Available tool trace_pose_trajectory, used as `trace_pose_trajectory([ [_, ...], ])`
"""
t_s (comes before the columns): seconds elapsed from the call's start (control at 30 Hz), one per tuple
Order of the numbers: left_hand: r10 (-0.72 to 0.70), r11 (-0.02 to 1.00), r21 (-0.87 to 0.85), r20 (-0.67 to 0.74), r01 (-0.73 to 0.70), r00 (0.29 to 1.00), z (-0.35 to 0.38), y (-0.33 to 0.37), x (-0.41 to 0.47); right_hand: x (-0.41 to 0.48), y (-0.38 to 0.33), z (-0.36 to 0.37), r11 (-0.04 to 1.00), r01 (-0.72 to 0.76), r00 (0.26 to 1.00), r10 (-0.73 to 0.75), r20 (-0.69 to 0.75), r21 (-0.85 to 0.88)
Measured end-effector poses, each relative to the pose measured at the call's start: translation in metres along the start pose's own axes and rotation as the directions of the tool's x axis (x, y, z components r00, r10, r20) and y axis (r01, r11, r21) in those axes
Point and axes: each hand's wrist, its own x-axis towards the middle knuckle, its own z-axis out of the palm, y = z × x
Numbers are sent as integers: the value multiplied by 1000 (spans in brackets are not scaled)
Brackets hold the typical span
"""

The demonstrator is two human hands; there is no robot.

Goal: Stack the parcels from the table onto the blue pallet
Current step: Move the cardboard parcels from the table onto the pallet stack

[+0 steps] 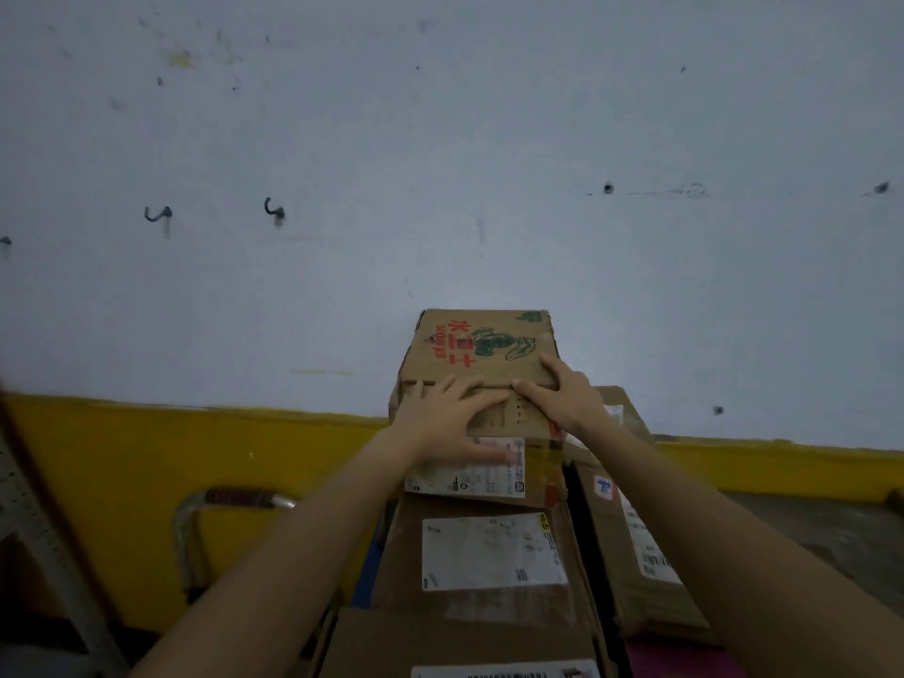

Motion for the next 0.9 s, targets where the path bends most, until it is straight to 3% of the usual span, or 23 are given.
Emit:
trace_pose_trajectory([
  [0.27, 9, 999, 48, -96, -4, 995, 4, 4, 4, 10, 3, 0, 1000, 3, 1000, -3, 13, 19],
  [0.53, 2, 1000, 26, -56, 0, 998, -3, 8, -1, -7, 8, -14, 931, -23, 999, 7, 44, 364],
  [0.9, -17, 1000, 24, -52, 18, 998, -19, 21, -9, -26, 11, -21, 947, 1, 999, -12, 33, 322],
])
